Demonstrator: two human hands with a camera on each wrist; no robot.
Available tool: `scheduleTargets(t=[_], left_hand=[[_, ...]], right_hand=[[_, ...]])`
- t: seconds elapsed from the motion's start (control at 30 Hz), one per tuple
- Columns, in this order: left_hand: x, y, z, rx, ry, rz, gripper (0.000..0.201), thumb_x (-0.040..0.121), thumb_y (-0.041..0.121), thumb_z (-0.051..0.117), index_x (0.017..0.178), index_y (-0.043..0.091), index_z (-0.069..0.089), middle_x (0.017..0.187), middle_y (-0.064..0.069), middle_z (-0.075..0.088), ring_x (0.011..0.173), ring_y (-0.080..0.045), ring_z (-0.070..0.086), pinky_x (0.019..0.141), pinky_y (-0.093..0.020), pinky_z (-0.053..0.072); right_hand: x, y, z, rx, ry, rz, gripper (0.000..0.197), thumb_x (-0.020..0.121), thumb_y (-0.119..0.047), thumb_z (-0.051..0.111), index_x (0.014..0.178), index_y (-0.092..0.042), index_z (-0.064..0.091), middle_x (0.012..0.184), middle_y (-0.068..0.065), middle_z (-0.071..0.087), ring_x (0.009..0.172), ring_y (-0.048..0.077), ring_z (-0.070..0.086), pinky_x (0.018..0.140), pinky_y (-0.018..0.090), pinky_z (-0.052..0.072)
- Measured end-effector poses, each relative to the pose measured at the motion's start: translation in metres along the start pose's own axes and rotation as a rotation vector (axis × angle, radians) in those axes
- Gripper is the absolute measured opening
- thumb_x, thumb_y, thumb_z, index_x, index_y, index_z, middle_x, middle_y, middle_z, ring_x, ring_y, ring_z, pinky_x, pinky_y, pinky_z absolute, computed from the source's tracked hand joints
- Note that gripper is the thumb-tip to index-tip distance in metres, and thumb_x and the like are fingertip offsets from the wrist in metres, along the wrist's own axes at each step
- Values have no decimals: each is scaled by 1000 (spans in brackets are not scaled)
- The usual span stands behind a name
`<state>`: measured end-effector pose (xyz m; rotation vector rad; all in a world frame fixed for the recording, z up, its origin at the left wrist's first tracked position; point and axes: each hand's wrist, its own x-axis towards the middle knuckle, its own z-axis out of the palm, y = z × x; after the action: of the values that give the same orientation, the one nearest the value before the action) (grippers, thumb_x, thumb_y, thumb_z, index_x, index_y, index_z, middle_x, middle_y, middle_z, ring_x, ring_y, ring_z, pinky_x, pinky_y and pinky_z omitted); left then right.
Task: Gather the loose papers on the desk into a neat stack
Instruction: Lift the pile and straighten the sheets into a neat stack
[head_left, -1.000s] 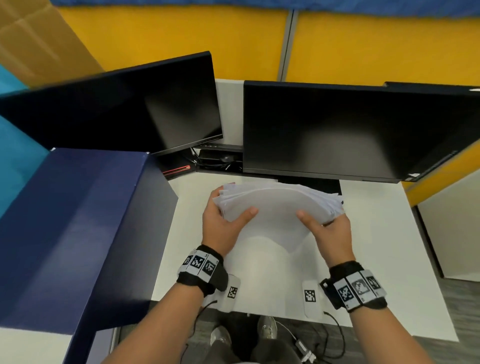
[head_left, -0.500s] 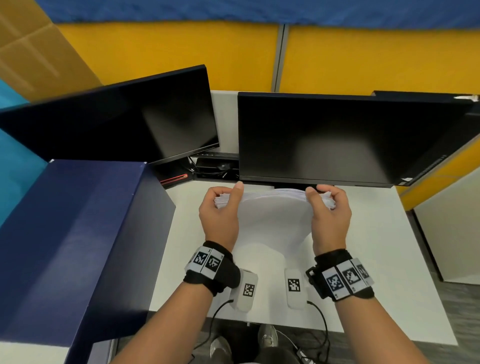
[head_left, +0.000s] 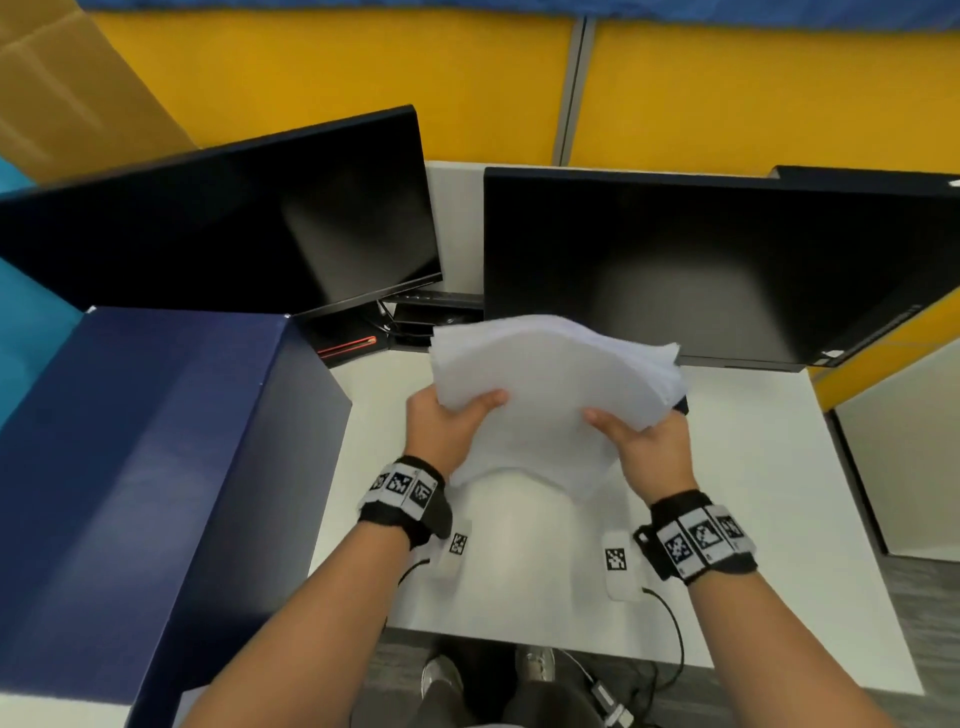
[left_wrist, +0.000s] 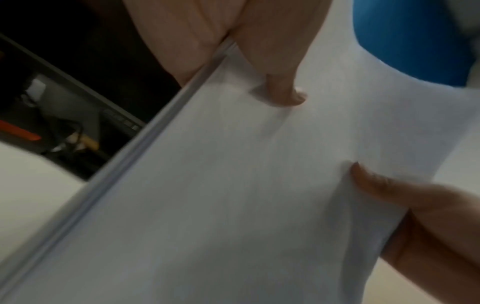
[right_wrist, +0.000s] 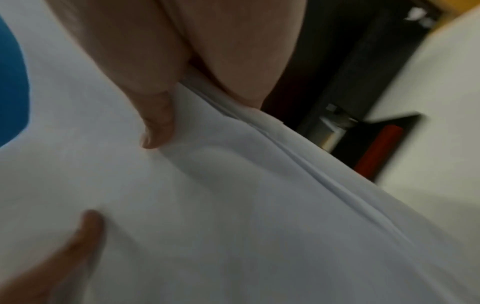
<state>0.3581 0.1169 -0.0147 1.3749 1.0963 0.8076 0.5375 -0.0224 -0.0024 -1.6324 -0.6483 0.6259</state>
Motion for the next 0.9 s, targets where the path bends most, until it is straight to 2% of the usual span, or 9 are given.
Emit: scheduleTargets(t=[0.1,0.23,0.33,0.47,0.53,0.67,0.73,0.8,0.9], left_hand=[[-3,20,-4,2,2,205,30,72,14,88,97,22,74,95,12,73,86,12,68,75,-7,51],[-9,4,-9,60,-103,162,53,64,15,93,112,15,71,109,5,74,99,1,70,87,-17,55],[-8,-4,-1,141,-182,109,32,73,12,86,103,15,73,102,2,75,84,12,68,77,-14,53],[-11,7,8,27,-88,82,24,79,17,82,97,28,71,92,17,71,82,12,68,74,-14,54],[-14,7,8,12,-70,121,27,78,17,83,98,28,71,94,17,71,84,12,68,76,-12,55],[-17,-7,8,69,-113,75,39,73,22,87,109,21,72,103,9,74,96,1,70,85,-23,58],[-14,-5,8,109,-109,82,33,76,20,84,106,24,72,99,13,73,95,1,70,84,-20,57],[-13,8,7,106,-83,132,31,78,17,83,103,27,71,97,16,71,91,7,69,77,-9,52],[-17,18,0,74,-39,243,31,78,13,83,106,22,72,100,13,72,93,14,66,80,-7,49]], right_hand=[[-2,-20,-12,10,67,-191,42,75,-1,81,105,-24,65,90,-27,70,87,-16,64,75,4,46],[-9,3,-24,-76,-9,-124,45,69,-8,86,101,-32,65,92,-26,71,89,-14,64,77,7,49],[-9,13,-22,-82,7,-58,35,71,-8,85,91,-31,67,93,-16,68,80,-14,65,71,8,52],[-7,4,-18,27,116,-74,32,77,-6,80,85,-34,66,73,-24,72,72,-15,66,66,4,49],[-8,3,-21,19,128,-119,33,77,-7,80,87,-35,65,77,-34,70,76,-15,66,68,4,49],[-12,16,-22,-66,-1,-55,40,75,-20,83,104,-40,63,102,-17,71,96,-5,67,83,22,55],[-11,10,-20,-108,-23,-38,41,78,-19,80,102,-45,60,103,-18,67,92,-12,64,86,26,56],[-10,-4,-21,-114,13,-103,40,80,-13,79,98,-43,61,98,-22,66,86,-17,63,81,17,55],[-12,-15,-27,-82,81,-201,32,79,-7,79,102,-26,70,93,-22,71,88,-12,66,77,8,50]])
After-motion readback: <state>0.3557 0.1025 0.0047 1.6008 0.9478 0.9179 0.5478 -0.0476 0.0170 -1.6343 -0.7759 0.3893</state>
